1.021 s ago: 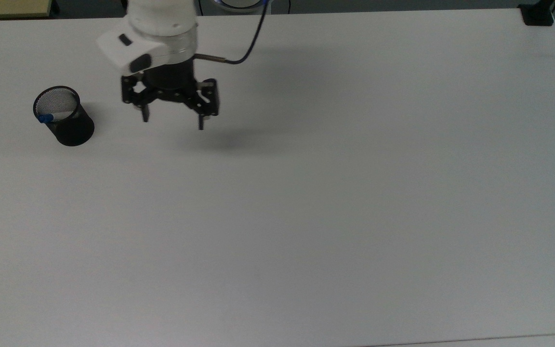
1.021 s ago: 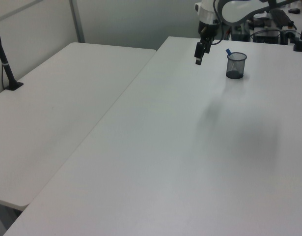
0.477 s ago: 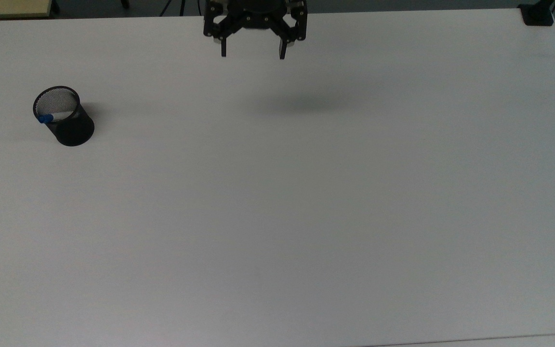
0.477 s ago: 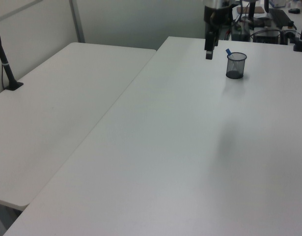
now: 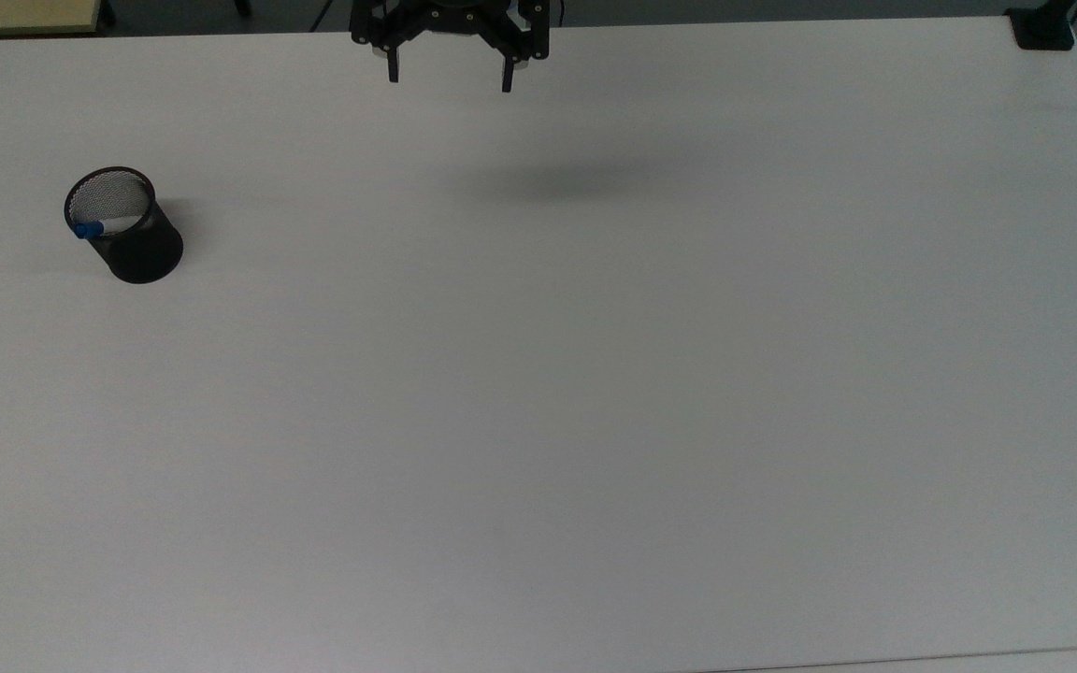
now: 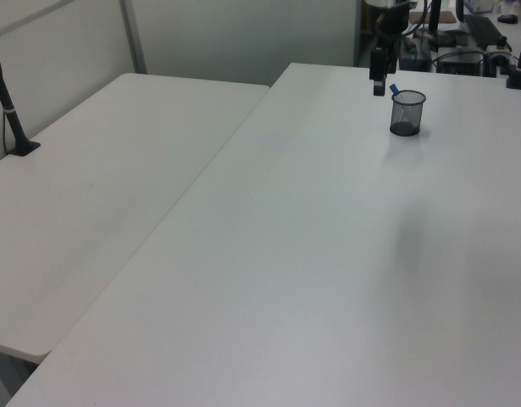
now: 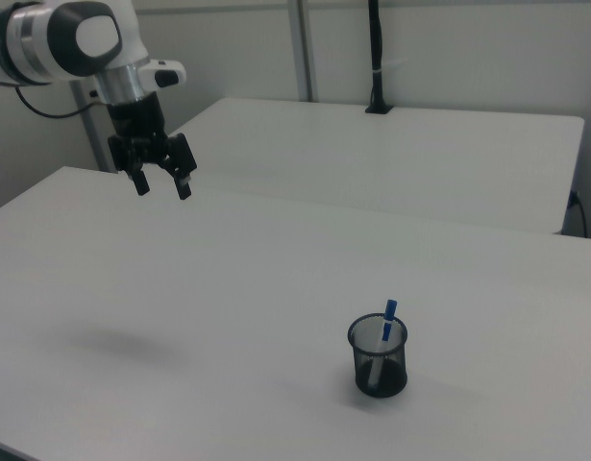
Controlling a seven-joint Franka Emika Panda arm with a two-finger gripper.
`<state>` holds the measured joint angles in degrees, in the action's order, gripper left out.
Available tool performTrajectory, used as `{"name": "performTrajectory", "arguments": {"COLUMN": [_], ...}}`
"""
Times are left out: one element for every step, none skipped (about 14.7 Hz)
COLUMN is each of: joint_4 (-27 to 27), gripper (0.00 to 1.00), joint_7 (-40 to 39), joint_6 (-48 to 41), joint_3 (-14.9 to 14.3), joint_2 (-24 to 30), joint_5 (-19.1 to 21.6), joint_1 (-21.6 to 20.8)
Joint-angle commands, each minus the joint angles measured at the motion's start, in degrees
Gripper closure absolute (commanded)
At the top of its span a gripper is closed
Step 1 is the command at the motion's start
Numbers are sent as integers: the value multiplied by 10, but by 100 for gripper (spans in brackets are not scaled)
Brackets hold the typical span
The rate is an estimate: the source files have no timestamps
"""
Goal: Insert the marker
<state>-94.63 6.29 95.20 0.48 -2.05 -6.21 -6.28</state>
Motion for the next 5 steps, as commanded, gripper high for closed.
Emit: {"name": "performTrajectory", "arguments": {"joint_4": [-13,-12,-9,-8,-8], "gripper": [0,0,0,0,0], "joint_7": [1,1,1,1,1], "joint_6": [-6,-6,-6,-5,-5], "joint_3": [12,12,12,12,12], "joint_2": [5,5,5,5,5], "joint_5": [9,9,9,10,9], "joint_1": [8,9,11,13,13]}}
